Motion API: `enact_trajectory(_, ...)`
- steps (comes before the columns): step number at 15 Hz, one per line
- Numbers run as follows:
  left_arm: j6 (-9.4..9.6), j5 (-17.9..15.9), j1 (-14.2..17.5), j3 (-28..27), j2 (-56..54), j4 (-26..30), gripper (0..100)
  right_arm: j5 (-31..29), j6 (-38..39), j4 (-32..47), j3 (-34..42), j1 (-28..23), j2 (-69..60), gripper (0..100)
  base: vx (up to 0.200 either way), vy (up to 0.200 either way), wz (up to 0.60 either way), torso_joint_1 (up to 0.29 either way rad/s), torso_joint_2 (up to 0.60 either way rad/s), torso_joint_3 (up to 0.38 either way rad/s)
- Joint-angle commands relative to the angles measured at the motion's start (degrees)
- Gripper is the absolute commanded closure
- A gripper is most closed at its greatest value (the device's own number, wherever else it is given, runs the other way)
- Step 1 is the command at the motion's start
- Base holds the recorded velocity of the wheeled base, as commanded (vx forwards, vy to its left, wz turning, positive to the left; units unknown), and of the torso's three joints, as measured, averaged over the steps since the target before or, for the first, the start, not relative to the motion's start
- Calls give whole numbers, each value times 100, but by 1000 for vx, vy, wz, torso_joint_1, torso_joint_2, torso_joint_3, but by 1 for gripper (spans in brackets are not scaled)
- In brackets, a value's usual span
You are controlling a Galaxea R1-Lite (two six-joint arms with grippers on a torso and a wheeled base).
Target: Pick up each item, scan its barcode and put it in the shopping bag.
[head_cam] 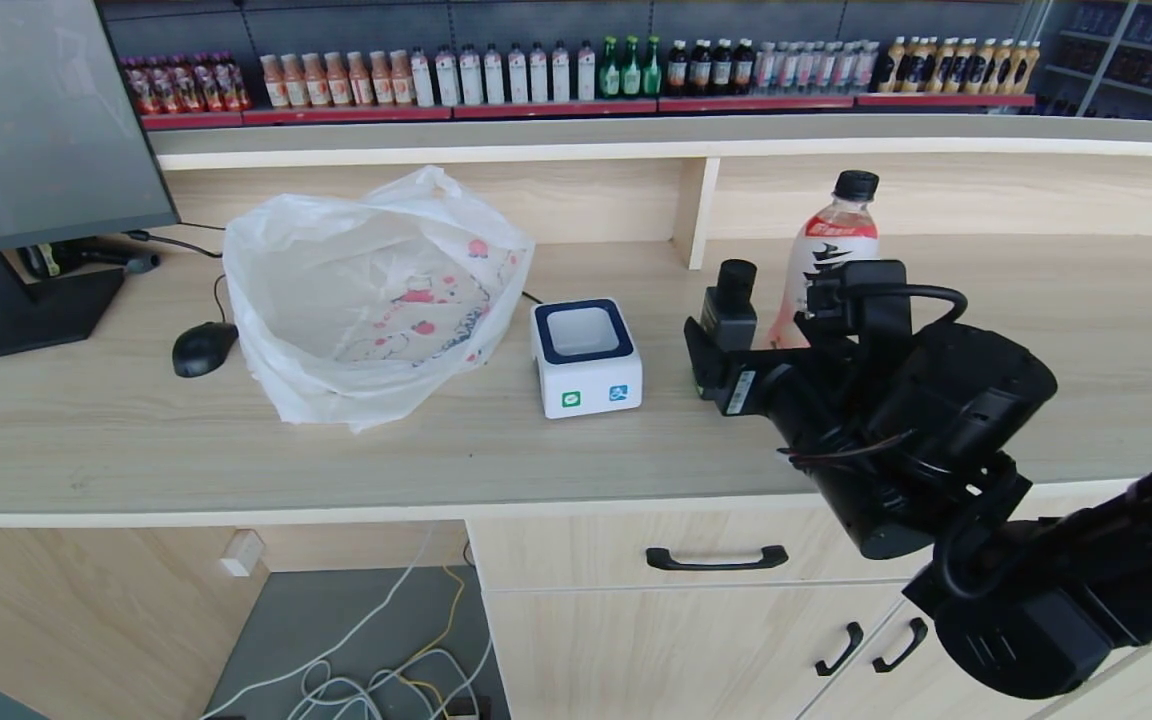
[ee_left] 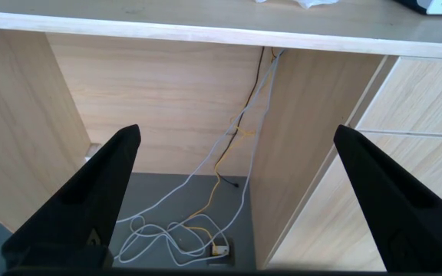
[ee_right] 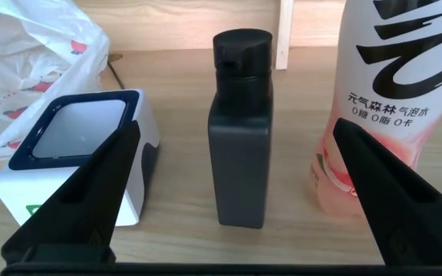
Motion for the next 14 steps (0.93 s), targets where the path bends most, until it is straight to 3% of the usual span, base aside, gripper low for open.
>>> enact_trajectory(1, 0, 0, 1, 0, 0, 0, 0, -1, -3, -3, -16, 12, 55, 0, 0, 0, 0, 0, 0, 0)
enact_trajectory(14, 0, 0, 1, 0, 0, 0, 0, 25, 137, 225, -772, -190, 547, 0, 0, 0, 0, 0, 0, 0)
